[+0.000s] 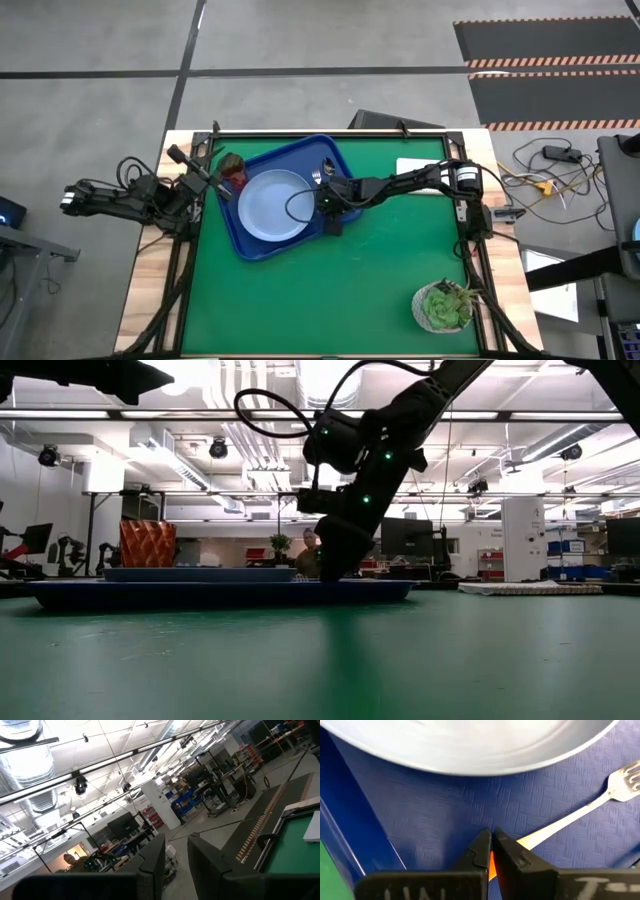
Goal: Pick and place plate/cup/fork/spoon on tray
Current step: Adjust the orange fork on the blue serving tray, then return to Home Position
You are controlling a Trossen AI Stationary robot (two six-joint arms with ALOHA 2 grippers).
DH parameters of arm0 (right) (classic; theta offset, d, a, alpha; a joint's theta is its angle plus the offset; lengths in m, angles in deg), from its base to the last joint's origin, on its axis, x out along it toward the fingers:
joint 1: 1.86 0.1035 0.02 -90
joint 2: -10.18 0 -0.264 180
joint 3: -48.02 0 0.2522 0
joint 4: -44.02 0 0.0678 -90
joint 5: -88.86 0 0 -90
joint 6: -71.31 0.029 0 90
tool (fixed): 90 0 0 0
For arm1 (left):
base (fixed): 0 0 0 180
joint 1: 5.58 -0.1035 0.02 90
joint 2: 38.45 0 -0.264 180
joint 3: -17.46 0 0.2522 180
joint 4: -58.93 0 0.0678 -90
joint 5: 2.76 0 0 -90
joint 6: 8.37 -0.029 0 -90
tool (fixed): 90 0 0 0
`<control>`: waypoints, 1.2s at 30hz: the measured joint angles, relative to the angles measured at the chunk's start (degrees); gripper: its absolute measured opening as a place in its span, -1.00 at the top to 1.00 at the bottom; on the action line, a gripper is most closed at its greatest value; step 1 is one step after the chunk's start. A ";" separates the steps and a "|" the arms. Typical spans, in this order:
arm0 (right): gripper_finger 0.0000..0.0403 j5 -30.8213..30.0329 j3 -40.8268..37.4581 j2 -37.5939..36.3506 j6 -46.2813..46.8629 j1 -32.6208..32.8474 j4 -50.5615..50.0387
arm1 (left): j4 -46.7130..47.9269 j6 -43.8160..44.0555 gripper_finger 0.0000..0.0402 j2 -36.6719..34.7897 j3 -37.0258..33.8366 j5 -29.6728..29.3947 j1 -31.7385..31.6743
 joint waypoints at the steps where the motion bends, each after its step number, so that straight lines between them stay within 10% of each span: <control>1: 0.96 0.00 0.05 0.00 0.00 0.00 0.00 | 0.01 0.00 0.68 0.00 0.00 0.00 0.00; 28: 0.96 0.07 -1.35 -9.05 0.45 1.95 -5.82 | 0.01 1.28 0.68 0.12 0.00 0.02 0.00; 36: 0.96 0.04 -16.55 -22.70 -0.72 2.26 12.23 | 5.43 6.94 0.68 2.27 0.04 0.04 0.12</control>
